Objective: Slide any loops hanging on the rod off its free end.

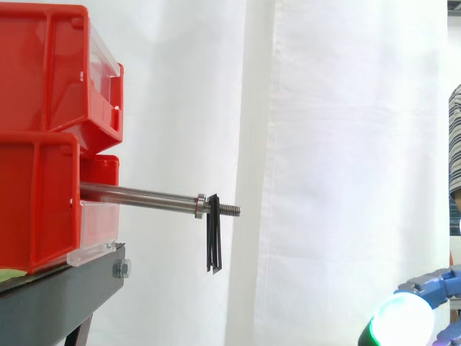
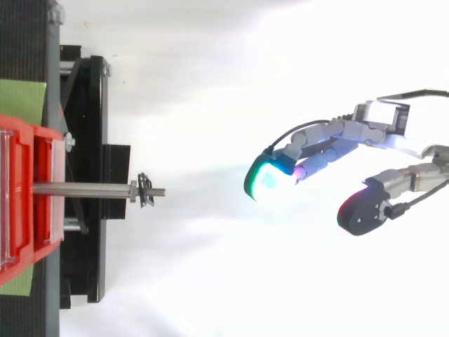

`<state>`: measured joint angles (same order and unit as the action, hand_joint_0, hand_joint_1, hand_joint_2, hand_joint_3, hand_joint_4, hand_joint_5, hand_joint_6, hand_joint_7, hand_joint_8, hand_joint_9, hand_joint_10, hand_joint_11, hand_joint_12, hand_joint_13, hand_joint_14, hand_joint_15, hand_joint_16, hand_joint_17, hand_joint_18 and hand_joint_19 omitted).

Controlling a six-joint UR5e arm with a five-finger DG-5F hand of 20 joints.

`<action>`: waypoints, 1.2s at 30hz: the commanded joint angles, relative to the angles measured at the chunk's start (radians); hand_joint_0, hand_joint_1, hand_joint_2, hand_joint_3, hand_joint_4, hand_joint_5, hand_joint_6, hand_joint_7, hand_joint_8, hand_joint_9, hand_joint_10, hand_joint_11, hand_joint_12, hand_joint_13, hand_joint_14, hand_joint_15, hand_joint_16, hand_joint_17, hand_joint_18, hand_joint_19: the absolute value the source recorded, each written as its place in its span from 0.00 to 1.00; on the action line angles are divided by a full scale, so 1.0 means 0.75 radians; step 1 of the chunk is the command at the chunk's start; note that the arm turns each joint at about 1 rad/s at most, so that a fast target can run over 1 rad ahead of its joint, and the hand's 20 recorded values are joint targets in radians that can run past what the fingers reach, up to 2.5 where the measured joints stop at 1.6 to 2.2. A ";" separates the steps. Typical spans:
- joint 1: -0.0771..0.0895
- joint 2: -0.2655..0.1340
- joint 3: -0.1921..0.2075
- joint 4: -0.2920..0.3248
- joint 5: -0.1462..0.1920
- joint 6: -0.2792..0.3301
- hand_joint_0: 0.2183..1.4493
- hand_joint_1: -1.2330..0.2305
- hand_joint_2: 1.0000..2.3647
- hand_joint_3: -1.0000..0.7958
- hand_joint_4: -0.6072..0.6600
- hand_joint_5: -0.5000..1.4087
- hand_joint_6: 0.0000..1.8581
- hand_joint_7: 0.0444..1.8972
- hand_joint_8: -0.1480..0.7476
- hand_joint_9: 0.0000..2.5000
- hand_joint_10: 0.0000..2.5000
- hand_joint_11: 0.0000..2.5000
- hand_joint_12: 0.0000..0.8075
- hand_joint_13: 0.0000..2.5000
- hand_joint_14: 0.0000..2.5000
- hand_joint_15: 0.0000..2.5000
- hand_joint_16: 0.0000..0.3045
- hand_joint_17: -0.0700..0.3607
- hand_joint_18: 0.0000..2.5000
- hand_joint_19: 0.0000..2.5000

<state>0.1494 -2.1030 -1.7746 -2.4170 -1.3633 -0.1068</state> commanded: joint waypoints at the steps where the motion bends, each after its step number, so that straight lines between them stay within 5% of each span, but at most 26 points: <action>1: 0.003 -0.041 0.006 0.048 -0.003 -0.031 0.28 0.50 0.00 0.28 0.63 0.17 0.27 0.37 0.43 0.30 0.00 0.02 0.36 0.19 0.00 0.01 0.12 0.35 0.16 0.11; 6: 0.001 -0.137 0.057 0.110 -0.011 -0.052 0.28 0.50 0.00 0.28 0.64 0.17 0.27 0.37 0.43 0.30 0.00 0.03 0.36 0.20 0.00 0.01 0.12 0.35 0.16 0.11; 9: -0.007 -0.227 0.147 0.120 -0.054 -0.068 0.28 0.50 0.00 0.28 0.63 0.17 0.27 0.37 0.43 0.30 0.00 0.03 0.36 0.20 0.00 0.01 0.12 0.35 0.16 0.11; 12: -0.011 -0.250 0.180 0.110 -0.074 -0.117 0.28 0.50 0.00 0.28 0.63 0.17 0.27 0.37 0.43 0.30 0.00 0.03 0.36 0.20 0.00 0.01 0.12 0.35 0.16 0.11; 15: -0.017 -0.286 0.218 0.120 -0.084 -0.308 0.28 0.50 0.00 0.28 0.64 0.17 0.27 0.37 0.43 0.31 0.00 0.02 0.36 0.20 0.00 0.01 0.12 0.35 0.17 0.12; 16: -0.021 -0.297 0.249 0.147 -0.084 -0.555 0.28 0.50 0.00 0.28 0.64 0.17 0.27 0.37 0.43 0.31 0.00 0.03 0.36 0.20 0.00 0.02 0.12 0.35 0.17 0.12; 17: -0.021 -0.297 0.253 0.161 -0.084 -0.667 0.28 0.50 0.00 0.28 0.64 0.17 0.27 0.37 0.43 0.31 0.00 0.03 0.36 0.20 0.00 0.01 0.12 0.35 0.17 0.12; 24: -0.031 -0.338 0.280 0.245 -0.082 -0.841 0.28 0.51 0.00 0.28 0.64 0.17 0.27 0.37 0.43 0.31 0.00 0.03 0.36 0.20 0.00 0.01 0.12 0.35 0.17 0.12; 32: -0.046 -0.421 0.372 0.253 -0.129 -0.870 0.28 0.51 0.00 0.28 0.64 0.17 0.27 0.37 0.43 0.31 0.00 0.03 0.35 0.20 0.00 0.01 0.12 0.35 0.17 0.12; 36: -0.056 -0.454 0.407 0.312 -0.150 -1.034 0.28 0.51 0.00 0.28 0.64 0.17 0.27 0.37 0.43 0.31 0.00 0.03 0.35 0.20 0.00 0.01 0.12 0.35 0.17 0.12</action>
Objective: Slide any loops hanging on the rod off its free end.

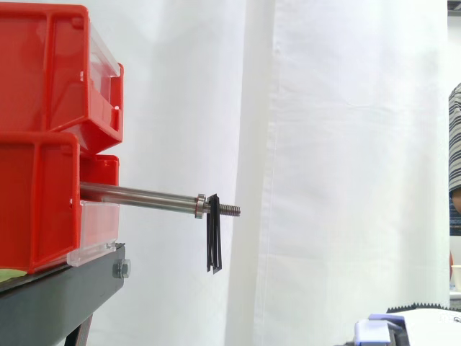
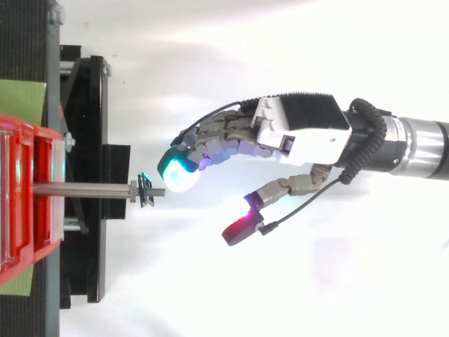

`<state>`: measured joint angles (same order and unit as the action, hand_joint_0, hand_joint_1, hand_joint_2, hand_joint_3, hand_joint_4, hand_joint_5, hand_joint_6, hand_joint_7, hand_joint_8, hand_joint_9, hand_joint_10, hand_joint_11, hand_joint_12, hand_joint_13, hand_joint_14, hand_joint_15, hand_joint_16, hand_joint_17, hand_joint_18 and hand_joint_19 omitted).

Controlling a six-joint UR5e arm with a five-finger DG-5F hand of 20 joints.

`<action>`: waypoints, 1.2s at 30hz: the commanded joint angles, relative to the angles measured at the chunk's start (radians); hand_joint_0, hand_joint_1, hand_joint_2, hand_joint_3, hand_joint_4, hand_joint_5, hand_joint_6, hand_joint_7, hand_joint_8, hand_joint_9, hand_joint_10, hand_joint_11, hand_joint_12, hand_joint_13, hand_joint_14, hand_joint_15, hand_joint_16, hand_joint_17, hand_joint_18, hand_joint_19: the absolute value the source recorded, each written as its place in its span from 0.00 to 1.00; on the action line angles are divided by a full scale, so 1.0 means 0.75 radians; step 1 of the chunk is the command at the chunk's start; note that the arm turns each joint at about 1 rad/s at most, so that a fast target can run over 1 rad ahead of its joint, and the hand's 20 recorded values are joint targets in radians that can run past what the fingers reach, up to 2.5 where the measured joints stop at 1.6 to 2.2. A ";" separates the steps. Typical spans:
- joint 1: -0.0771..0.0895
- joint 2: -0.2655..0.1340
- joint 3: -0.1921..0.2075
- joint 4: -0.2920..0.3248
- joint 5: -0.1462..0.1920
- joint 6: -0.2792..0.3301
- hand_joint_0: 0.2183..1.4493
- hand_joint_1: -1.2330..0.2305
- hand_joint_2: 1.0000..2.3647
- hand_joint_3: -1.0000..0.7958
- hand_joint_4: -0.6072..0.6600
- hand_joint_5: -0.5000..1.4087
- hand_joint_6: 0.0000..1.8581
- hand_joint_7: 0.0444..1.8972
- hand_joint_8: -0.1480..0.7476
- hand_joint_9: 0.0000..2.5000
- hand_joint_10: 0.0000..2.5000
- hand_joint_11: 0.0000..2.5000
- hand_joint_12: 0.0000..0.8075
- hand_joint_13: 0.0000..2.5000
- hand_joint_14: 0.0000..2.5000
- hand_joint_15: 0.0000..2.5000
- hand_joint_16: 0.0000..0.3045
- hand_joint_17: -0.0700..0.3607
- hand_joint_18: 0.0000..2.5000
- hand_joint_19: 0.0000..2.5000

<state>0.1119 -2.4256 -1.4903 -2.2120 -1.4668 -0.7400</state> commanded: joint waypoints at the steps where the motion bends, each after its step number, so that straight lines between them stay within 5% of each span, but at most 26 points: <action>1: -0.006 -0.028 0.034 0.051 -0.014 -0.208 0.28 0.51 0.00 0.28 0.64 0.17 0.27 0.37 0.43 0.31 0.00 0.03 0.35 0.20 0.00 0.01 0.12 0.35 0.17 0.12; 4: -0.010 -0.069 0.073 0.080 -0.016 -0.245 0.29 0.51 0.00 0.28 0.64 0.17 0.27 0.37 0.43 0.31 0.00 0.03 0.35 0.20 0.00 0.01 0.12 0.35 0.17 0.12; 7: -0.029 -0.130 0.150 0.080 -0.073 -0.187 0.29 0.51 0.00 0.28 0.64 0.17 0.27 0.37 0.43 0.30 0.00 0.03 0.35 0.20 0.00 0.02 0.12 0.35 0.17 0.12; 9: -0.037 -0.130 0.167 0.080 -0.139 -0.151 0.29 0.51 0.00 0.28 0.64 0.17 0.27 0.37 0.43 0.30 0.00 0.03 0.36 0.18 0.00 0.01 0.12 0.35 0.16 0.11; 13: -0.047 -0.130 0.171 0.096 -0.173 -0.151 0.28 0.51 0.00 0.28 0.63 0.17 0.27 0.37 0.42 0.29 0.00 0.03 0.36 0.14 0.00 0.00 0.13 0.36 0.13 0.11; 21: -0.057 -0.130 0.171 0.223 -0.175 -0.177 0.29 0.49 0.00 0.28 0.65 0.18 0.27 0.39 0.43 0.36 0.00 0.07 0.36 0.17 0.00 0.00 0.12 0.36 0.15 0.11; 36: -0.078 -0.130 0.171 0.205 -0.159 -0.040 0.30 0.45 0.00 0.28 0.66 0.19 0.27 0.40 0.45 0.41 0.00 0.09 0.36 0.23 0.00 0.02 0.13 0.37 0.18 0.10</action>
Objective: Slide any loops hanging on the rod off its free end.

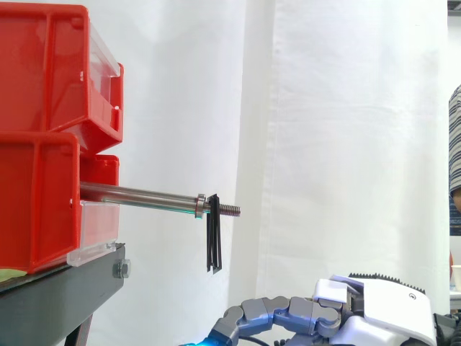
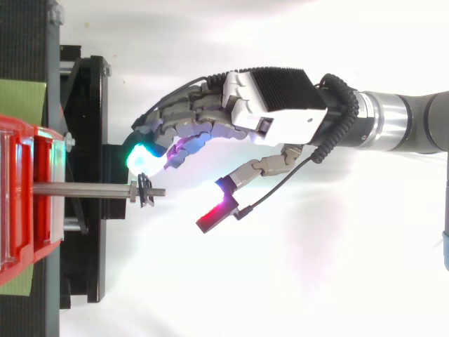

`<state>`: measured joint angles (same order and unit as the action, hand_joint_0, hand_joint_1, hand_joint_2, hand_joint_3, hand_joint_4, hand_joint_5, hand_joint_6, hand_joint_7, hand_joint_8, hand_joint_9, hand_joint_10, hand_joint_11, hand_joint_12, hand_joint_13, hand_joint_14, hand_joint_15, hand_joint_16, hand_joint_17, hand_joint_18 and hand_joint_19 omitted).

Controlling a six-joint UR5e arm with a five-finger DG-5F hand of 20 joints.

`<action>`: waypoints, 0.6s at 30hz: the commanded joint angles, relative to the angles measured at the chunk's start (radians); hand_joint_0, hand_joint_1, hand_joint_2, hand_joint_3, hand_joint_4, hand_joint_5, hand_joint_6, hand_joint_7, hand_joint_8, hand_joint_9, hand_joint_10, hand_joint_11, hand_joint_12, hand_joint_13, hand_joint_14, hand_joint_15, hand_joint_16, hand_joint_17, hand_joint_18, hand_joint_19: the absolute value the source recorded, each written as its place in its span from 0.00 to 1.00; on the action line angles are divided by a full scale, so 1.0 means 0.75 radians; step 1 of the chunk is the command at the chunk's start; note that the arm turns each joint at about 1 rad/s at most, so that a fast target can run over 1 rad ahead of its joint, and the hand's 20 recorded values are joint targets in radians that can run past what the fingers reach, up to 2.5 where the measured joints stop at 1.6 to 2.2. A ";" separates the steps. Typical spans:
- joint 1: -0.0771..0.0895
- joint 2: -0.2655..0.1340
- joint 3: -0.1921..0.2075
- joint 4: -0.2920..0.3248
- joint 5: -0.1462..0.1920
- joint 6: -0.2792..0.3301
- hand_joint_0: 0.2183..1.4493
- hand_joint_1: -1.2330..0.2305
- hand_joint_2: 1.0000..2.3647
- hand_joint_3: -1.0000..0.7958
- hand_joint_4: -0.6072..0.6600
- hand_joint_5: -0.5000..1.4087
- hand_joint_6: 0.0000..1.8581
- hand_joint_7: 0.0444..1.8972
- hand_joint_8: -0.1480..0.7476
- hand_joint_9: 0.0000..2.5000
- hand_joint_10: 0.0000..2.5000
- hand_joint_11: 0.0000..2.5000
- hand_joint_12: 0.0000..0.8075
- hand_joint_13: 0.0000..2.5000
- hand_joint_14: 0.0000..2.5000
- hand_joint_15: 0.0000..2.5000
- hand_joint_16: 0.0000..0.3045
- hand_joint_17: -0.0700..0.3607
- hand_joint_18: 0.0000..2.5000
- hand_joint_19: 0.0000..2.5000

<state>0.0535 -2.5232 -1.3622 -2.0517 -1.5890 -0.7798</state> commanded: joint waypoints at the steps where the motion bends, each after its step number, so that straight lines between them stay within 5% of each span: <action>1: 0.000 0.000 0.000 -0.019 0.006 0.023 0.30 0.45 0.00 0.29 0.66 0.19 0.27 0.40 0.44 0.41 0.00 0.10 0.36 0.23 0.00 0.02 0.13 0.37 0.18 0.10; 5: 0.006 0.000 0.000 -0.040 0.051 0.103 0.30 0.45 0.00 0.29 0.66 0.19 0.27 0.41 0.44 0.41 0.00 0.10 0.36 0.22 0.00 0.02 0.14 0.38 0.18 0.10; 10: 0.017 0.000 0.000 -0.040 0.131 0.295 0.31 0.43 0.00 0.28 0.66 0.19 0.27 0.41 0.44 0.42 0.00 0.10 0.36 0.24 0.00 0.03 0.14 0.38 0.19 0.11; 18: 0.017 0.000 0.000 -0.038 0.141 0.434 0.31 0.43 0.00 0.29 0.66 0.20 0.27 0.41 0.43 0.43 0.00 0.10 0.37 0.25 0.00 0.03 0.14 0.38 0.20 0.11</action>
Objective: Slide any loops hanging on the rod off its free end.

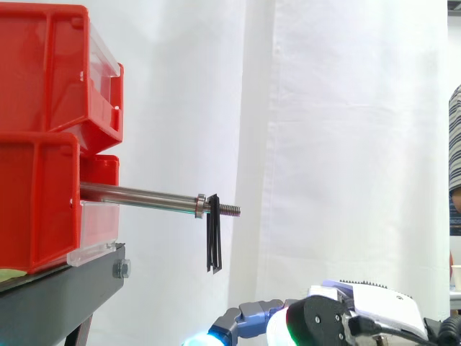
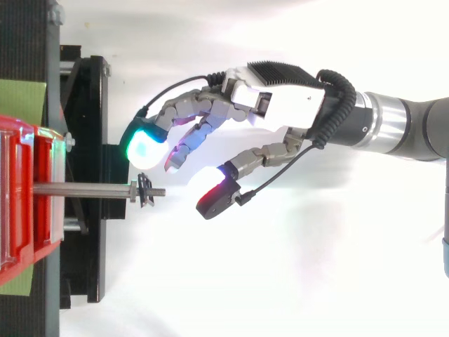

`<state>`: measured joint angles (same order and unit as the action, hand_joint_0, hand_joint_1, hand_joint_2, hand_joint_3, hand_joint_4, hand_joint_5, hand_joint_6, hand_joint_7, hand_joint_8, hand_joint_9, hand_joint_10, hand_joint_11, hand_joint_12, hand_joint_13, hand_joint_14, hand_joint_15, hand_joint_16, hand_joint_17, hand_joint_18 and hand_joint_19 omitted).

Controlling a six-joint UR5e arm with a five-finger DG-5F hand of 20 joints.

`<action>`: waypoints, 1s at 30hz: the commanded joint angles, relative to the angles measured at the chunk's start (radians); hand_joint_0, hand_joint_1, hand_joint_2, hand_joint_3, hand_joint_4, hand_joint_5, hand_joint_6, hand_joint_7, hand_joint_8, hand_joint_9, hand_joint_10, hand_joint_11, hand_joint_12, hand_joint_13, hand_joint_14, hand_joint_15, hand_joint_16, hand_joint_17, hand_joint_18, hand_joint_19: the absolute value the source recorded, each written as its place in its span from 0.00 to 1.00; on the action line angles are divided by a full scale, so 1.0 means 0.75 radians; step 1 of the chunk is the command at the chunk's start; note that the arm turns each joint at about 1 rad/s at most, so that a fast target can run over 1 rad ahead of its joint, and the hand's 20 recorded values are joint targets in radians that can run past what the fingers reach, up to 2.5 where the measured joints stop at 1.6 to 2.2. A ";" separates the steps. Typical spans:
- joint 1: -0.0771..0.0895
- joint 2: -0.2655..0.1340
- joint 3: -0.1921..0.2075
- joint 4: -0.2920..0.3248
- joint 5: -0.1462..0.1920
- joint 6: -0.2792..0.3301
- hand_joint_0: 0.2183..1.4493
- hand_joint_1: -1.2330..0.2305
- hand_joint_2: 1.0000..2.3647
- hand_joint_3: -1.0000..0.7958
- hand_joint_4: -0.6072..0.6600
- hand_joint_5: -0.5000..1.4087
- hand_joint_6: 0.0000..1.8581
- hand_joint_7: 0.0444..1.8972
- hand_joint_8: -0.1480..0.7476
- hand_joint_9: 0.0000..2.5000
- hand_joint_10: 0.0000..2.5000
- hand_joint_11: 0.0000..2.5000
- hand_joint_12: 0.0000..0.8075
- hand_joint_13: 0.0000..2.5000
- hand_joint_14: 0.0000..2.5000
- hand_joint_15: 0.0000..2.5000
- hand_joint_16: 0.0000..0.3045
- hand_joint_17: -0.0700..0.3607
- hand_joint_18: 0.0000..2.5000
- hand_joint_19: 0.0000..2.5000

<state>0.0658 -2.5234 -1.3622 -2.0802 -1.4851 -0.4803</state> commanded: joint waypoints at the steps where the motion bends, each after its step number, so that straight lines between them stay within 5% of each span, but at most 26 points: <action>1: 0.002 0.000 0.000 -0.006 0.002 0.045 0.31 0.43 0.00 0.29 0.66 0.20 0.27 0.41 0.44 0.43 0.00 0.10 0.37 0.25 0.00 0.03 0.14 0.38 0.20 0.11; 21: 0.006 0.012 0.002 -0.004 -0.020 0.084 0.28 0.49 0.00 0.28 0.68 0.20 0.27 0.43 0.44 0.44 0.00 0.10 0.37 0.26 0.00 0.04 0.14 0.38 0.21 0.13; 30: 0.013 0.035 0.004 -0.002 -0.018 0.080 0.30 0.43 0.00 0.28 0.68 0.22 0.27 0.53 0.44 0.44 0.00 0.11 0.37 0.26 0.00 0.04 0.14 0.38 0.22 0.12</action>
<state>0.0745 -2.4993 -1.3597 -2.0834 -1.4998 -0.4166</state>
